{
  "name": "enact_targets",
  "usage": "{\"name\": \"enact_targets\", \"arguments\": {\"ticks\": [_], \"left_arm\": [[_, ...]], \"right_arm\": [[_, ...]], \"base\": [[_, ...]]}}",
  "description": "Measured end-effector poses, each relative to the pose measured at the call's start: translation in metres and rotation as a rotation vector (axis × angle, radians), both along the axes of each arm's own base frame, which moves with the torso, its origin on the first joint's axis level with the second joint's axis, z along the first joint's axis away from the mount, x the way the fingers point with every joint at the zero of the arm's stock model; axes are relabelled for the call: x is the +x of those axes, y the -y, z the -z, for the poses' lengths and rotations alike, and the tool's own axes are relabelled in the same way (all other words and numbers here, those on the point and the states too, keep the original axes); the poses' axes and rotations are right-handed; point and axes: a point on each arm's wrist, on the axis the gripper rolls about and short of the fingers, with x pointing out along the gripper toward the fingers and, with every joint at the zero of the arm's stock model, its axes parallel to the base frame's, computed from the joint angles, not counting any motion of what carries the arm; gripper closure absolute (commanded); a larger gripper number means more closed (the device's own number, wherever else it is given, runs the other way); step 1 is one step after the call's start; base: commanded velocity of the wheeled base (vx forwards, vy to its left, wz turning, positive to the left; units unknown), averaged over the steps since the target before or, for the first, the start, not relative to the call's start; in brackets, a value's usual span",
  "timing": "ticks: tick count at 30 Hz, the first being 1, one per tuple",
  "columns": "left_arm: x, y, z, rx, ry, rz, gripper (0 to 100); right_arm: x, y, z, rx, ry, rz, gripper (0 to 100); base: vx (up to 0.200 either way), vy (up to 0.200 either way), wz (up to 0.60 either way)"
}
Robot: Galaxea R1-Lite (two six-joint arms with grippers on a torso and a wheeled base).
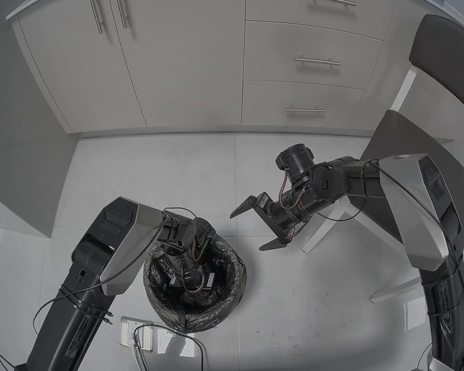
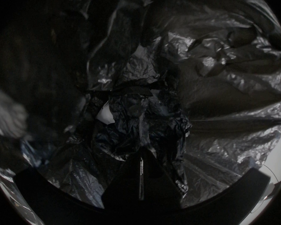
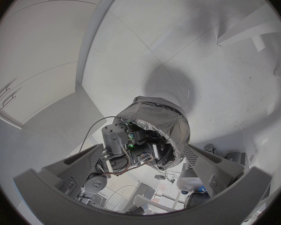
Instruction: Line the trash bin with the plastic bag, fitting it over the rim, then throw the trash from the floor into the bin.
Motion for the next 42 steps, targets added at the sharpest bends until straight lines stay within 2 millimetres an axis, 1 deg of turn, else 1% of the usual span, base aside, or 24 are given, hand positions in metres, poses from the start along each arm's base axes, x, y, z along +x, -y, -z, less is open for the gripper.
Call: {"name": "enact_targets", "arguments": {"ticks": [4, 10, 16, 21, 25, 31, 42], "left_arm": [[-0.002, -0.001, 0.011, 0.012, -0.030, -0.037, 100], [-0.007, -0.003, 0.037, 0.044, -0.086, -0.094, 100], [-0.014, -0.007, 0.069, 0.139, -0.118, -0.155, 100], [-0.025, -0.012, 0.105, 0.215, -0.175, -0.253, 100], [-0.030, -0.014, 0.122, 0.231, -0.191, -0.263, 100], [-0.031, -0.015, 0.132, 0.253, -0.174, -0.294, 100], [-0.034, -0.015, 0.136, 0.291, -0.163, -0.288, 100]], "right_arm": [[0.000, 0.000, 0.002, -0.001, -0.002, 0.001, 0], [0.001, -0.001, 0.004, -0.001, -0.001, 0.000, 0], [0.003, -0.002, 0.007, 0.006, 0.011, 0.000, 0], [0.004, -0.002, 0.010, 0.006, 0.011, -0.001, 0], [0.005, -0.002, 0.012, 0.005, 0.008, 0.000, 0], [0.005, -0.003, 0.013, 0.005, 0.007, 0.001, 0], [0.003, -0.005, 0.009, 0.009, 0.012, -0.007, 0]], "base": [[0.000, 0.000, 0.00], [0.000, 0.000, 0.00], [0.000, 0.000, 0.00], [0.000, 0.000, 0.00], [0.000, 0.000, 0.00], [0.000, 0.000, 0.00], [0.000, 0.000, 0.00]]}}
